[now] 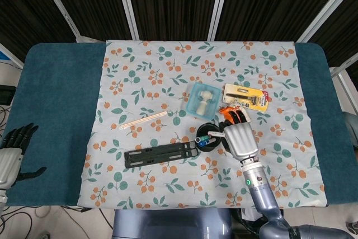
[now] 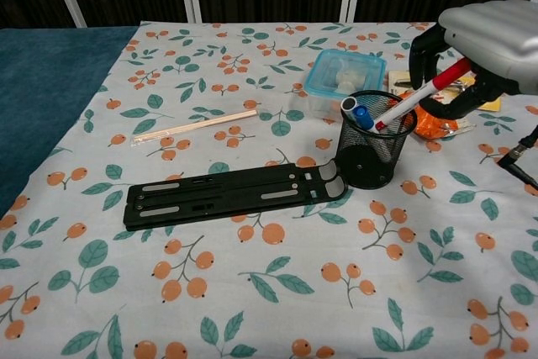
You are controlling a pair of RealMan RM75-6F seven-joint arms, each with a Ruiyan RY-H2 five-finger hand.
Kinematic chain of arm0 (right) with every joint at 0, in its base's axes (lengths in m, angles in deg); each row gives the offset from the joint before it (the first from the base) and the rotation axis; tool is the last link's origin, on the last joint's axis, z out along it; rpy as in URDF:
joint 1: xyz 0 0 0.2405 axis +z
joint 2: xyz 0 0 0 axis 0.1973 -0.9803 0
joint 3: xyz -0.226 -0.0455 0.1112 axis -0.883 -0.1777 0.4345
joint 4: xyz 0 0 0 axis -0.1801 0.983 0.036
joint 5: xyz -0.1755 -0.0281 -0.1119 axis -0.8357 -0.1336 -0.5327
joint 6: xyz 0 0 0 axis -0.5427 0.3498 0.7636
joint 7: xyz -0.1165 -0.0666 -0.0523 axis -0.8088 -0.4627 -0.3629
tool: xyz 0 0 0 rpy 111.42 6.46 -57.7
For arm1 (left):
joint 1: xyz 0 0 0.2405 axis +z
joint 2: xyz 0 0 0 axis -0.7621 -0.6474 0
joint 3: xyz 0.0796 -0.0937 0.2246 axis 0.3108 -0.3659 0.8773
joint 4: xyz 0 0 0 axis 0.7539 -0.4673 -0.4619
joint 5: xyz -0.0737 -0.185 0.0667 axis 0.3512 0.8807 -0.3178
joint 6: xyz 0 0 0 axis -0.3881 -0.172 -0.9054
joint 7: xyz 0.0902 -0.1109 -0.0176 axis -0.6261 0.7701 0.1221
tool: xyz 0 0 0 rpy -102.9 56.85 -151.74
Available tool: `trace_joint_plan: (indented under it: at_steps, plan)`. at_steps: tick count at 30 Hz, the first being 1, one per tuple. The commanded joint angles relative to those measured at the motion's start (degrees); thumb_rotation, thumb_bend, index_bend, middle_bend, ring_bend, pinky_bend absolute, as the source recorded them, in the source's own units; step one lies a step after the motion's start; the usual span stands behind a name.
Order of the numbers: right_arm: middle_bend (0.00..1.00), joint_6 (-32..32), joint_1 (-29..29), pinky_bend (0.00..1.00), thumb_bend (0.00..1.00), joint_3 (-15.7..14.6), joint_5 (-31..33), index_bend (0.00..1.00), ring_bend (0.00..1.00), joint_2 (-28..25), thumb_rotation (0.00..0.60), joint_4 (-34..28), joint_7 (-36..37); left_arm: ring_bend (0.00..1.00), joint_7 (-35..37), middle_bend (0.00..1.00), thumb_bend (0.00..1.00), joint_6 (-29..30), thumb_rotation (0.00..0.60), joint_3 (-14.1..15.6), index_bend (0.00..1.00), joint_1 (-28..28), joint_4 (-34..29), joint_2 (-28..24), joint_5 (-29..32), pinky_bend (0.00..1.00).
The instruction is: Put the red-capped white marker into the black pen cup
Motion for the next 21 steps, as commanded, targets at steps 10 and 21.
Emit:
trace_joint_plan:
  at_steps: [10,21]
  plan:
    - [0.00,2.6,-0.4,0.17,0.12,-0.3,-1.9,0.00,0.04,-0.1,0.600,-0.7,0.8,0.00,-0.3,0.00,0.03,-0.2,0.600,0.0,0.00,-0.1,-0.1,-0.1,0.2,0.00]
    - [0.00,5.6,-4.1,0.17,0.12,-2.8,-5.8,0.00,0.03,-5.9,0.600,-2.9,5.3,0.00,-0.4,0.00,0.03,-0.1,0.600,0.1,0.00,0.0,-0.1,-0.1,0.1,0.00]
